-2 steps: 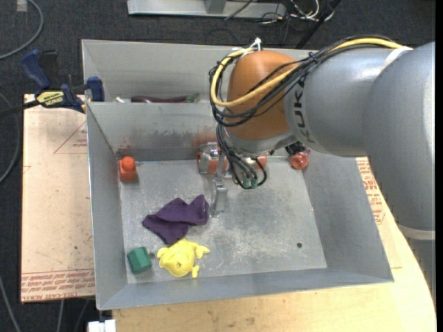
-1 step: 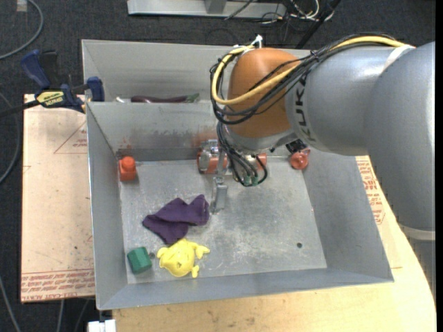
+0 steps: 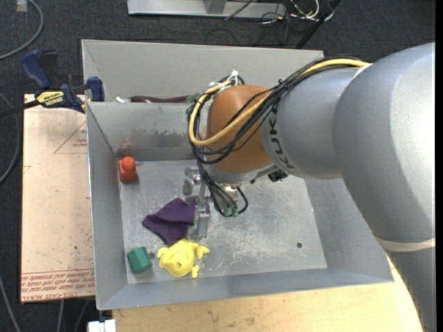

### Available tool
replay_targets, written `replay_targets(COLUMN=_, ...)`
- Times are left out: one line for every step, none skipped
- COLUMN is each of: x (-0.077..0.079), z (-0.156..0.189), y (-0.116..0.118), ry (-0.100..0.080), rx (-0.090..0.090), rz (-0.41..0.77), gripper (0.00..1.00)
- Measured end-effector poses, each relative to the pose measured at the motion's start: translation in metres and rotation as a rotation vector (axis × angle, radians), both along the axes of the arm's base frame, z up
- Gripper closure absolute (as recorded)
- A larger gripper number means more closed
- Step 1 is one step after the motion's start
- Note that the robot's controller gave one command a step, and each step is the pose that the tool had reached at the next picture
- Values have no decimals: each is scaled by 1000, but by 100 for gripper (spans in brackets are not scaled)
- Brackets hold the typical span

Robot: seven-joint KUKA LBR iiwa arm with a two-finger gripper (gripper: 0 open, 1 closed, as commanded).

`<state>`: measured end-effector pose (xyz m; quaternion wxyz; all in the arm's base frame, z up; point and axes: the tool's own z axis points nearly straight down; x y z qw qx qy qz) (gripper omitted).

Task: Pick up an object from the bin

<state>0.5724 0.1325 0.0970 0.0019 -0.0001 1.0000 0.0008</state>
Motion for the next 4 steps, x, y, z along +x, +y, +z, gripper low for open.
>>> replay_targets(x=15, z=-24, y=11, ry=-2, rx=1, rz=190, gripper=100)
replay_targets(x=15, z=-24, y=11, ry=-2, rx=2, rz=190, gripper=100)
replay_targets(x=11, z=19, y=5, ry=7, rx=2, rz=175, gripper=100)
replay_targets(x=14, z=127, y=-4, ry=-5, rx=4, rz=116, gripper=100)
